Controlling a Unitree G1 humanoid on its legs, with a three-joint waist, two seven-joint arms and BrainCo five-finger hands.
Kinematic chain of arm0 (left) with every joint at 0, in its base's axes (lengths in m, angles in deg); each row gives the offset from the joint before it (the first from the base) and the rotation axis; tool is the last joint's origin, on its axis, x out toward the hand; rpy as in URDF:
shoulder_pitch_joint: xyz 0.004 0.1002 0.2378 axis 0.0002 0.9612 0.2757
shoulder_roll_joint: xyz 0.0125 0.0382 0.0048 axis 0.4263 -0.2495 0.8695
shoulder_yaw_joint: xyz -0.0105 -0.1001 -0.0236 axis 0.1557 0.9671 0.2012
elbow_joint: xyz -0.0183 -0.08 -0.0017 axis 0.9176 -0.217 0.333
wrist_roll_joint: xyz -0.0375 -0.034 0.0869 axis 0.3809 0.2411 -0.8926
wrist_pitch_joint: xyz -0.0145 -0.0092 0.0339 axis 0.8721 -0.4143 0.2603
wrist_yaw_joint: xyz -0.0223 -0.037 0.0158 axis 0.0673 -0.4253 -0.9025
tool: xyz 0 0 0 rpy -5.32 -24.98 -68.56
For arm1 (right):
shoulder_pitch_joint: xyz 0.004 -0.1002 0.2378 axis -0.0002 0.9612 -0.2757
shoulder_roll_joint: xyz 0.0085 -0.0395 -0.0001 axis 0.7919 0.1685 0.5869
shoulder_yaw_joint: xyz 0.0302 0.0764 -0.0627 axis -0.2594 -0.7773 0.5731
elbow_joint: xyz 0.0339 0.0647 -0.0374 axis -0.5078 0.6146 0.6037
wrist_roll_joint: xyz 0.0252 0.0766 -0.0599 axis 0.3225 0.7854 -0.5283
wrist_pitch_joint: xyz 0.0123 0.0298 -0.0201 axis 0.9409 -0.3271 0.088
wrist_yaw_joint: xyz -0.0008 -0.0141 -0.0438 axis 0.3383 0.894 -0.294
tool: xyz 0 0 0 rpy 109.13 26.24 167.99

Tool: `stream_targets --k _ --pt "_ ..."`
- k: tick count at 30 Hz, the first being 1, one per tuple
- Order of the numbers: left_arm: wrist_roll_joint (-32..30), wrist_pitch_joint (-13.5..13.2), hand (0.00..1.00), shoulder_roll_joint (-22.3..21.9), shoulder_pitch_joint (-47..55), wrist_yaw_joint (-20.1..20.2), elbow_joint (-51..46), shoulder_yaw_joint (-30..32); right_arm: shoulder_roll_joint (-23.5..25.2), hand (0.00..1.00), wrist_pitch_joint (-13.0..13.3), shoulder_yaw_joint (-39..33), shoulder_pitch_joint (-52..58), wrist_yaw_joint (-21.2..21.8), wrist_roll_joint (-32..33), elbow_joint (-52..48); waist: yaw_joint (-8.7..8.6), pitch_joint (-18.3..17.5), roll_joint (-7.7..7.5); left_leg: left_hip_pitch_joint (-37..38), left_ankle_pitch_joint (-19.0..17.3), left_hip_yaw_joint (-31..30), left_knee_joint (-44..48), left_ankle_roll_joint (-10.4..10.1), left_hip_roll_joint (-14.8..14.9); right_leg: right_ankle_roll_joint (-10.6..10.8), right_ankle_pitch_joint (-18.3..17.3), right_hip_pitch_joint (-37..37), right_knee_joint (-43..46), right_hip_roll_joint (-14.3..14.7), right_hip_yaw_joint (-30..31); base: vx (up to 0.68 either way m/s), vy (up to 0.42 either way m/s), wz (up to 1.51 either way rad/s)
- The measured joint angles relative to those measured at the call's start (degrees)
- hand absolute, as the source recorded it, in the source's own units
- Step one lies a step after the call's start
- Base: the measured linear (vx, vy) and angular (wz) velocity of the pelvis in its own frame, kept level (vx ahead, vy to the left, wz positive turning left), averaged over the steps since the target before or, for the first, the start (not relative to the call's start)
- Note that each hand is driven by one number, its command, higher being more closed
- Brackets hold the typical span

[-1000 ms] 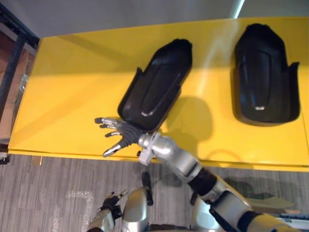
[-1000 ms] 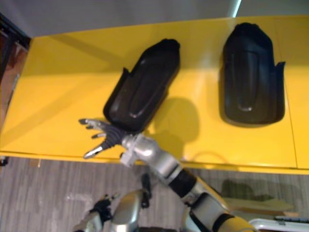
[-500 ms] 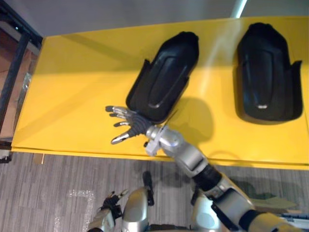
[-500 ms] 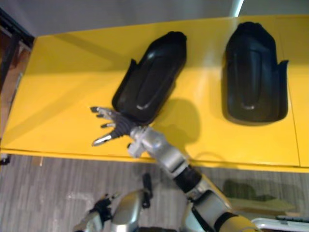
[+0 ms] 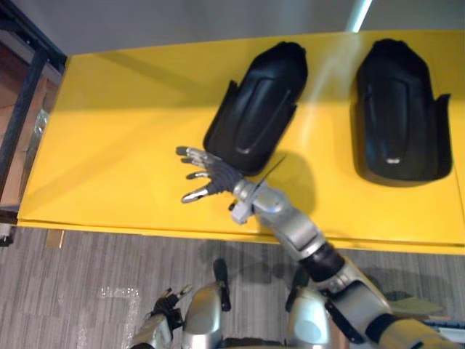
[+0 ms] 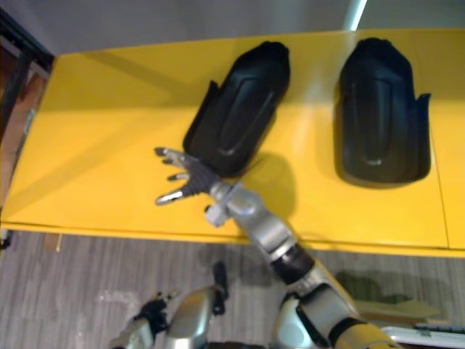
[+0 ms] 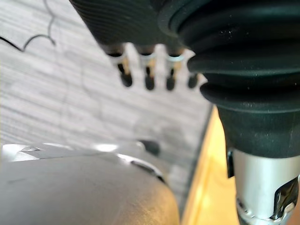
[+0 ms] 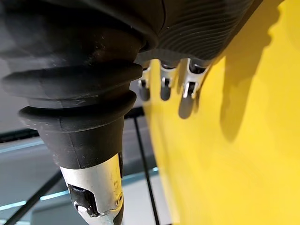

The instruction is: Walk over and take plastic housings, then place them on the shelf

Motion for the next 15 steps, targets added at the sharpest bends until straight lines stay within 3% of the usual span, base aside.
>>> stream_targets --k 3,8,10,15 --pt "0.0 -0.02 0.0 0.01 0.06 0.04 0.0 0.1 -0.58 0.0 1.85 -0.84 -0.43 0.61 0.5 -0.32 0.0 0.0 -0.02 -0.04 0.02 0.05 -0.12 -0.01 0.06 0.04 0.4 0.11 -0.6 0.18 0.05 0.0 0.0 0.0" --pt "-0.07 -0.01 0.0 -0.01 0.36 0.06 -0.02 1.43 -1.21 0.0 6.38 -3.46 -0.83 3.7 14.53 -10.67 -0.1 -0.07 -0.49 0.23 0.02 -0.35 -0.18 -0.02 0.38 -0.01 1.16 1.54 -2.36 0.78 -0.46 0.01 -0.006 0.03" --pt "-0.3 0.02 0.0 0.05 1.34 0.02 -0.56 2.71 -1.3 0.0 9.09 -6.45 -3.02 3.79 22.38 -14.41 -0.14 -0.59 -1.7 0.99 0.01 -0.56 -0.37 -0.02 0.64 -0.01 1.45 2.88 -3.58 1.3 -0.73 0.01 -0.015 0.04" --pt "-1.92 0.21 0.0 0.89 1.99 0.02 -1.25 5.05 -3.4 0.0 13.74 -19.14 -8.43 2.17 32.4 -15.91 -0.08 -2.06 -4.62 0.93 0.18 -1.45 -0.42 -0.3 0.97 -0.15 2.48 4.64 -5.82 2.06 -2.16 -0.01 -0.01 0.1"
